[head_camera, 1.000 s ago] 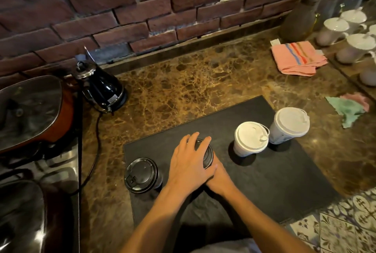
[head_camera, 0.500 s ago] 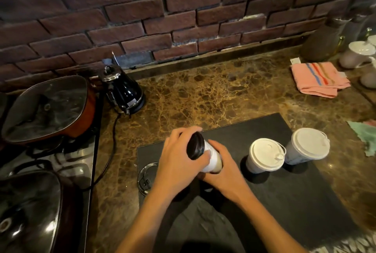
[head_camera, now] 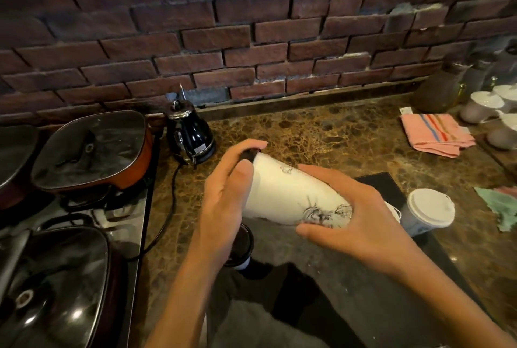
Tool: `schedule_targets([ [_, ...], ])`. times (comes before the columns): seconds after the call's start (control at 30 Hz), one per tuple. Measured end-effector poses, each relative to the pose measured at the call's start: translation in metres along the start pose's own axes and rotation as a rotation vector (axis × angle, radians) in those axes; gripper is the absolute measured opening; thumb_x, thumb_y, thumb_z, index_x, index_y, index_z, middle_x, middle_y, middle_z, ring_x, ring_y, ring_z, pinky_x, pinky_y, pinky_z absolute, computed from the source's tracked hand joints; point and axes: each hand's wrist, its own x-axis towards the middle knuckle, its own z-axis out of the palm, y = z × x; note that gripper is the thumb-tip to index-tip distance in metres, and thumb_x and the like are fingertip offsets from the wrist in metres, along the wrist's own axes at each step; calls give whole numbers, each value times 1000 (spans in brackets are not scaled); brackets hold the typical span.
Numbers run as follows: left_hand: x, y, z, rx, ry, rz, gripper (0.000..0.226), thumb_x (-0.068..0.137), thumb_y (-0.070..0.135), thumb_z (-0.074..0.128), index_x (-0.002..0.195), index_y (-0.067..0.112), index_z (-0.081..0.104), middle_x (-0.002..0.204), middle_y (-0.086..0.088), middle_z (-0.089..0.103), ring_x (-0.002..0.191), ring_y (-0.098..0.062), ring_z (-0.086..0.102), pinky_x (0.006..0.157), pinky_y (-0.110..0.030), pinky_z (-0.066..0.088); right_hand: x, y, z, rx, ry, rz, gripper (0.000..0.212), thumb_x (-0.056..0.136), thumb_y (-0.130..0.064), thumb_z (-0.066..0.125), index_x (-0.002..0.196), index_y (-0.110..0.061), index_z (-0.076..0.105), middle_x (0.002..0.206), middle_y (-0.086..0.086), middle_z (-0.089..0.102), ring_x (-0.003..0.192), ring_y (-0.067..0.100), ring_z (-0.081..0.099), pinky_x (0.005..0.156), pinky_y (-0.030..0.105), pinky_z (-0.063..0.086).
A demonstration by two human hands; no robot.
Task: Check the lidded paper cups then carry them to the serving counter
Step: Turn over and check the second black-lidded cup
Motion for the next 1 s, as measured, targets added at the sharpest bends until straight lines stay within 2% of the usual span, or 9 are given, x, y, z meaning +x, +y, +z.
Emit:
schedule_targets([
  [0.07,-2,5,-4,9,-28,48,39,87,52,47,117,34,65,114,-13,64,99,-47,61,71,-74,49,0,-6,1,403,-133,173,63,66,-38,81,126,-35,64,114,0,72,80,31,70,52,24,56],
  [0.17,-2,9,-8,-51,15,12,38,86,51,52,114,31,67,114,-16,65,99,-48,62,72,-70,50,3,-17,3,507,-191,276,58,68,-39,78,123,-29,64,106,8,73,65,35,65,42,28,52],
  [0.3,3,17,-3,-190,161,-291,30,96,49,49,97,34,76,104,-7,73,89,-28,70,66,-43,54,1,-34,11,-157,136,-29,49,82,-51,60,126,-29,61,115,-16,62,109,6,62,83,18,52],
  [0.4,4,21,6,-302,115,-387,37,98,46,45,93,30,78,94,-4,76,79,-20,71,62,-34,51,1,-36,20,-284,364,-276,36,93,-27,48,112,-4,67,110,4,63,105,9,60,82,21,48],
  [0.53,-5,18,14,-268,181,5,37,96,43,42,109,23,70,106,-15,70,89,-29,68,65,-42,53,7,-39,28,-13,629,-300,33,90,-4,38,91,5,70,88,14,69,84,21,66,69,27,48],
  [0.7,-9,2,2,94,168,408,48,98,55,40,119,17,62,114,-5,65,96,-30,65,70,-48,54,24,-23,24,126,380,55,34,77,-15,64,78,-48,71,84,-12,69,86,23,69,80,41,59],
  [0.8,-4,16,4,-91,239,172,31,96,44,46,112,29,69,107,-4,71,93,-30,70,64,-47,55,24,-31,29,79,408,36,21,81,-21,56,91,-35,69,91,-6,66,90,20,66,71,21,55],
  [0.9,2,25,3,-416,223,-271,27,92,42,53,95,30,76,92,-2,77,81,-22,74,63,-37,51,23,-47,35,-44,527,-312,32,90,-12,39,95,2,67,94,7,65,89,14,61,74,19,47],
  [1.0,4,28,0,-419,206,-240,29,94,43,52,98,27,76,102,-11,75,83,-22,73,63,-38,51,26,-40,40,-60,587,-416,38,88,-9,34,93,10,66,94,17,64,89,20,62,75,24,46],
])
